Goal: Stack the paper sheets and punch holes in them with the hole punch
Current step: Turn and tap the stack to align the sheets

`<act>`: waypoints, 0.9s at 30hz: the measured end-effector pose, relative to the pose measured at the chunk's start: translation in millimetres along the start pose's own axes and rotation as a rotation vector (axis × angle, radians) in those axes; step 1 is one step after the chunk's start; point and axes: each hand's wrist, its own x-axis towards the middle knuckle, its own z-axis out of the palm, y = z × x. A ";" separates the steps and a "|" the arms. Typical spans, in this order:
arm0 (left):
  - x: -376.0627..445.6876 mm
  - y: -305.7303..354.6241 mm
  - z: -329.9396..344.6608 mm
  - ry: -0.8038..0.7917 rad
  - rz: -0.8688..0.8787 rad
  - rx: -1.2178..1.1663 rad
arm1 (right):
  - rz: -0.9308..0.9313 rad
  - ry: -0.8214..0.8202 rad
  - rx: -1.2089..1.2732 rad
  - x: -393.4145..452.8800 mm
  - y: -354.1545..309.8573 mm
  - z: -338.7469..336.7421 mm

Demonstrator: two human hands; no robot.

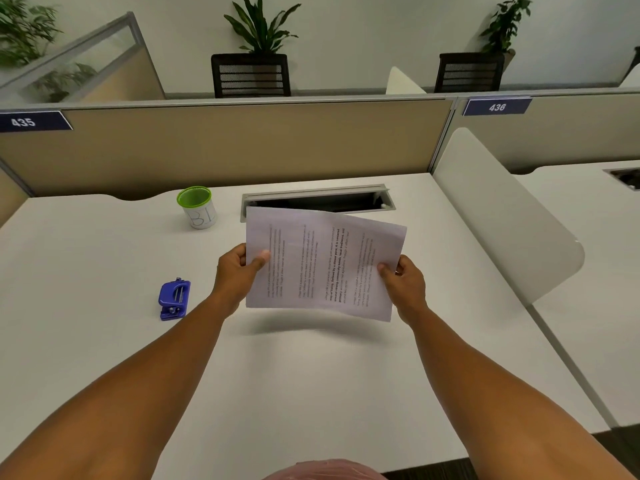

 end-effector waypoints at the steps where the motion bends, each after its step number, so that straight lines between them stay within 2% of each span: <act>1: 1.1 2.6 -0.5 0.021 0.006 -0.022 | -0.002 0.002 0.014 0.9 -1.2 -0.5; 7: 4.2 13.0 -3.6 0.056 -0.037 -0.096 | 0.031 0.022 0.130 6.1 -6.6 -3.1; 13: 2.2 19.0 0.1 0.050 -0.114 -0.325 | 0.121 0.094 0.367 7.9 -9.7 -3.7; 20: -2.5 29.2 17.9 0.093 -0.172 -0.574 | 0.178 0.128 0.491 8.4 -10.9 1.0; 27: -8.6 43.6 44.3 0.051 -0.147 -0.607 | 0.194 0.139 0.590 6.8 -16.9 10.0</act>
